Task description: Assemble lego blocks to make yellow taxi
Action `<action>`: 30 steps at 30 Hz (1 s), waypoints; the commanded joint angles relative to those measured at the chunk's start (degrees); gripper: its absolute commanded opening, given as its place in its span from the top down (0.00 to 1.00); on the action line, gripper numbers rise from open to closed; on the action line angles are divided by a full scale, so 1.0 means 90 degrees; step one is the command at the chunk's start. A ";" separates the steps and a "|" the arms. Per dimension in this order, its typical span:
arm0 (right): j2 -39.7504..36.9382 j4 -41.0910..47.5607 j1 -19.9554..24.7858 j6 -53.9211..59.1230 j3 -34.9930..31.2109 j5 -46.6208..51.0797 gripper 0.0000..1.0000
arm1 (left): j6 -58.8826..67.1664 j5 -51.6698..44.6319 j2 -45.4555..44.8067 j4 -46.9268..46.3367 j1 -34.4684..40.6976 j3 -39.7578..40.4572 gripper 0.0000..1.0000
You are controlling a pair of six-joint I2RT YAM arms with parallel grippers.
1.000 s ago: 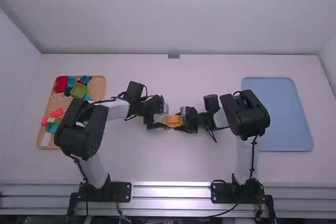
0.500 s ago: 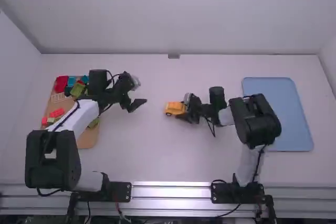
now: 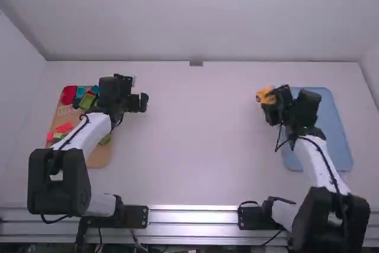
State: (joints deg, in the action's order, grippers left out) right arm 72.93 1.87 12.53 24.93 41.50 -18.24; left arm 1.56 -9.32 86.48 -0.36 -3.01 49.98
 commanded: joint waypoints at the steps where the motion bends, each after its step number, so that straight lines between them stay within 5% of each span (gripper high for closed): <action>1: -0.0316 0.0151 0.0505 -0.0522 0.0005 0.1428 0.58 | -0.0391 0.0474 -0.0117 0.0056 0.0015 -0.0002 0.01; 8: 0.0202 0.0000 0.1991 -0.0935 0.0000 0.1460 0.51 | -0.0391 0.0474 -0.0117 0.0221 0.0039 -0.0002 0.01; 13: 0.1559 -0.0918 0.2705 -0.1222 0.0002 0.1154 0.50 | -0.0665 0.0500 -0.0117 0.0012 0.0041 -0.0002 0.01; 19: 0.2557 -0.1469 0.2803 -0.1129 0.0053 0.1127 0.42 | -0.0695 0.0503 -0.0121 -0.0104 0.0049 -0.0002 0.01; 25: 0.2718 -0.1071 0.2664 -0.1122 0.0321 0.1251 0.01 | -0.1146 0.1817 -0.0146 -0.0554 0.0291 0.0129 0.01; 30: 0.2171 0.0053 0.2312 -0.1129 0.0787 0.1268 0.01 | -0.0597 0.1880 -0.0311 -0.1416 0.0770 0.0784 0.01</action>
State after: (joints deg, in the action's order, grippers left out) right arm 96.62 0.21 34.96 15.07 45.15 -7.07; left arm -6.02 5.21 86.46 -12.08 2.15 53.04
